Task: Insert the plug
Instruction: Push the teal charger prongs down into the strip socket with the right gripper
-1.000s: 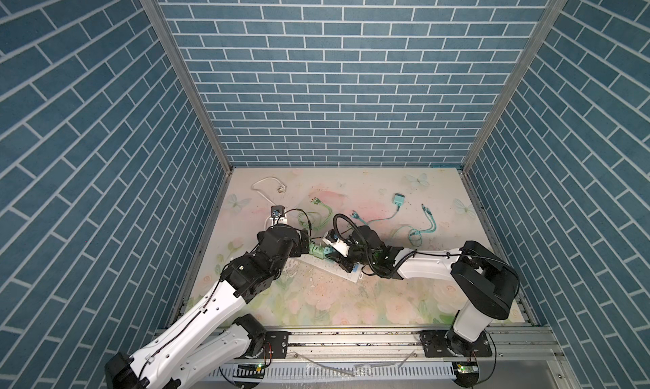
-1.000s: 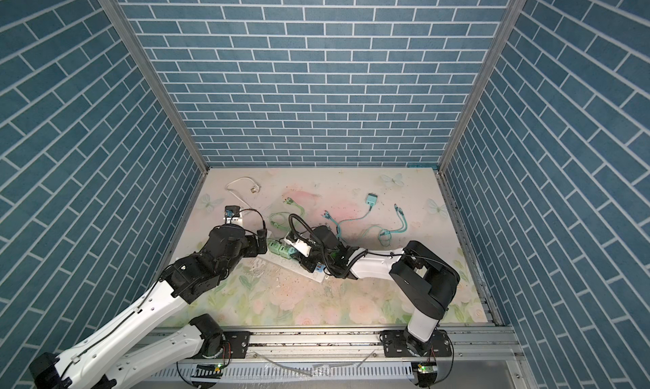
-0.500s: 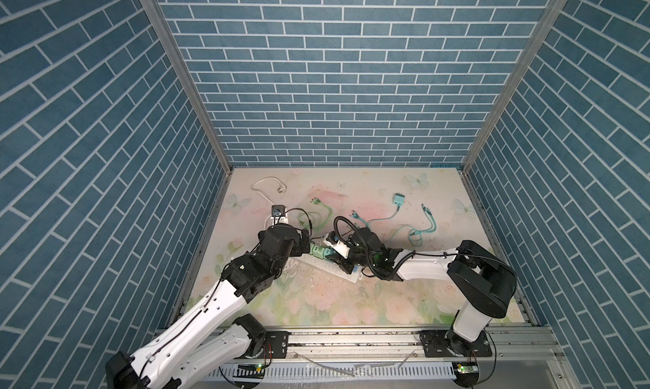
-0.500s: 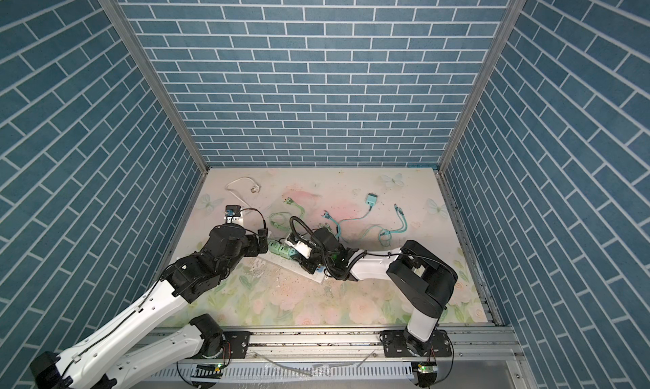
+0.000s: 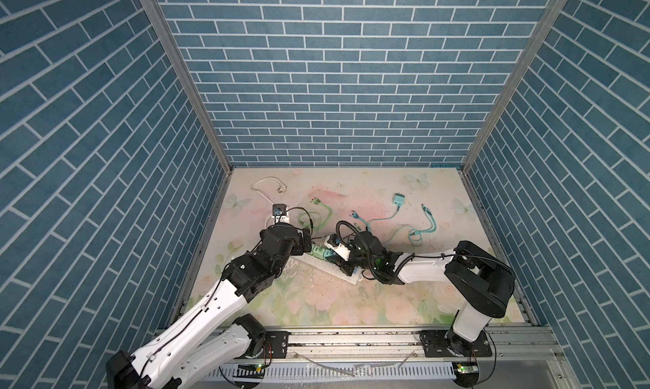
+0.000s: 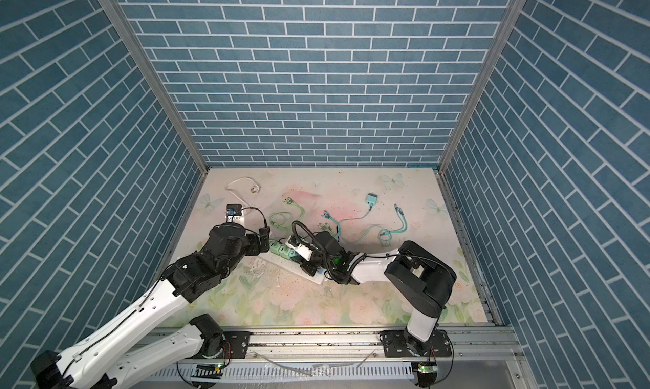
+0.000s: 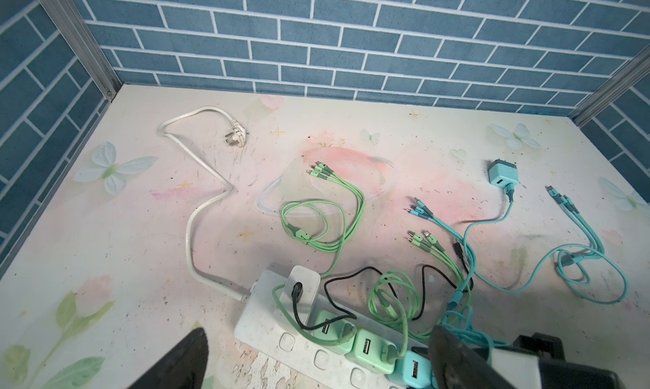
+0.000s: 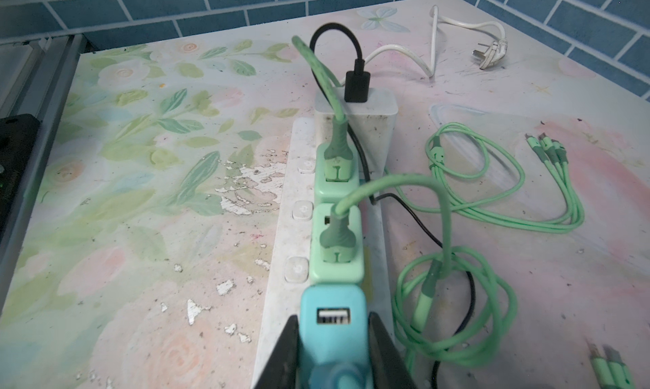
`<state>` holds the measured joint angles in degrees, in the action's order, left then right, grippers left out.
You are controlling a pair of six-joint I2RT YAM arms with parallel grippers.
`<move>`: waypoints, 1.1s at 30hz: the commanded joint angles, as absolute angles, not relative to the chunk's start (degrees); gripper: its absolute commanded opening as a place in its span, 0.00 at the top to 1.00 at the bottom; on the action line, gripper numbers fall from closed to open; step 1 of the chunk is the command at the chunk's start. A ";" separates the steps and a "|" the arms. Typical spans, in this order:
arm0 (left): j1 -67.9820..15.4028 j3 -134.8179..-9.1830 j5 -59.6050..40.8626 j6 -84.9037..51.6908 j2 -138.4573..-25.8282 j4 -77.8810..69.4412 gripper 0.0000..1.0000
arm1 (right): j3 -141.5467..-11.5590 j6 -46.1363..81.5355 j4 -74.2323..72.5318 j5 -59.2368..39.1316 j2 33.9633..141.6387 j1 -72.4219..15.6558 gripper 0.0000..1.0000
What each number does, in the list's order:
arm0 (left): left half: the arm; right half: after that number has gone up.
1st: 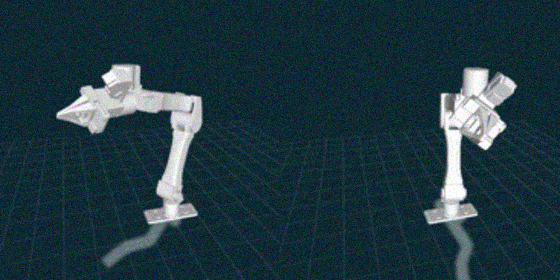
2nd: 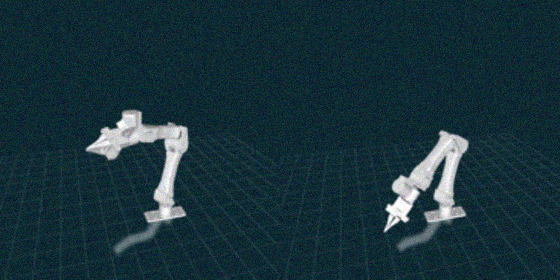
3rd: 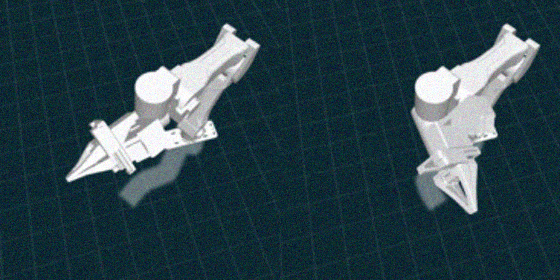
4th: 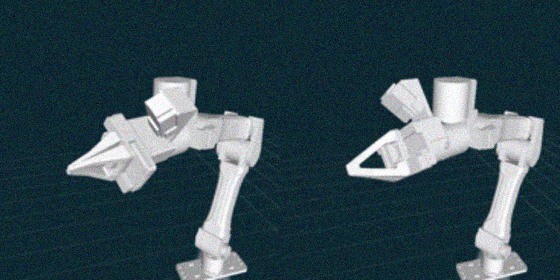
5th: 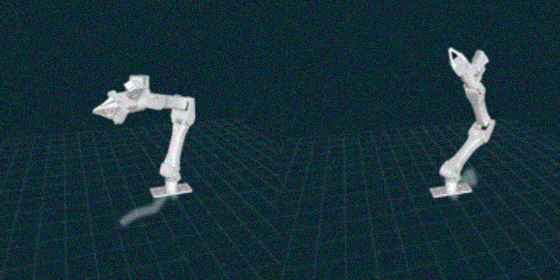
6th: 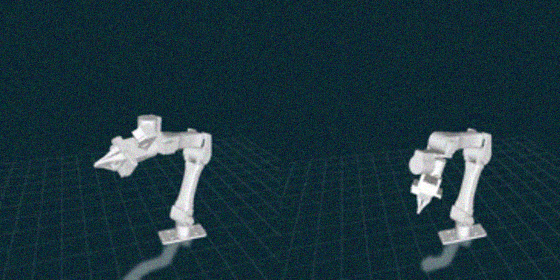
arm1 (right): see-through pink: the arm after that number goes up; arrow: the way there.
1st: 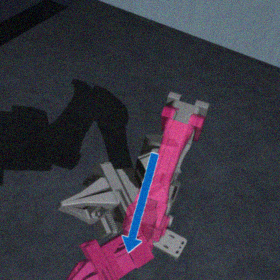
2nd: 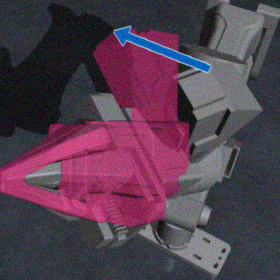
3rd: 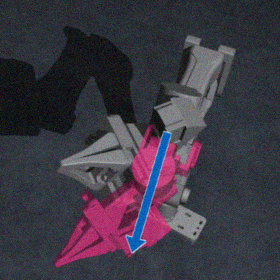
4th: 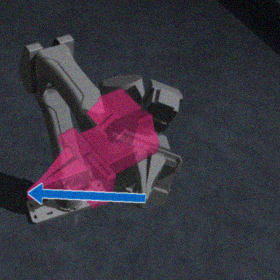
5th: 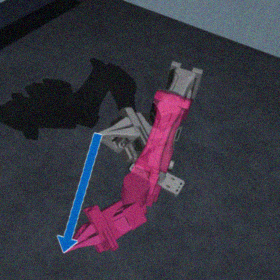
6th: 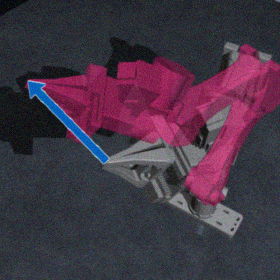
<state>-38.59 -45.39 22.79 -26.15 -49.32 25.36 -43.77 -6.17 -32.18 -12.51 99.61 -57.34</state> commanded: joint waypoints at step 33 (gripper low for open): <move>-38.23 -45.26 27.55 -22.93 -47.83 24.46 0.00 | -48.91 -1.15 -25.83 -12.01 112.68 -60.38 1.00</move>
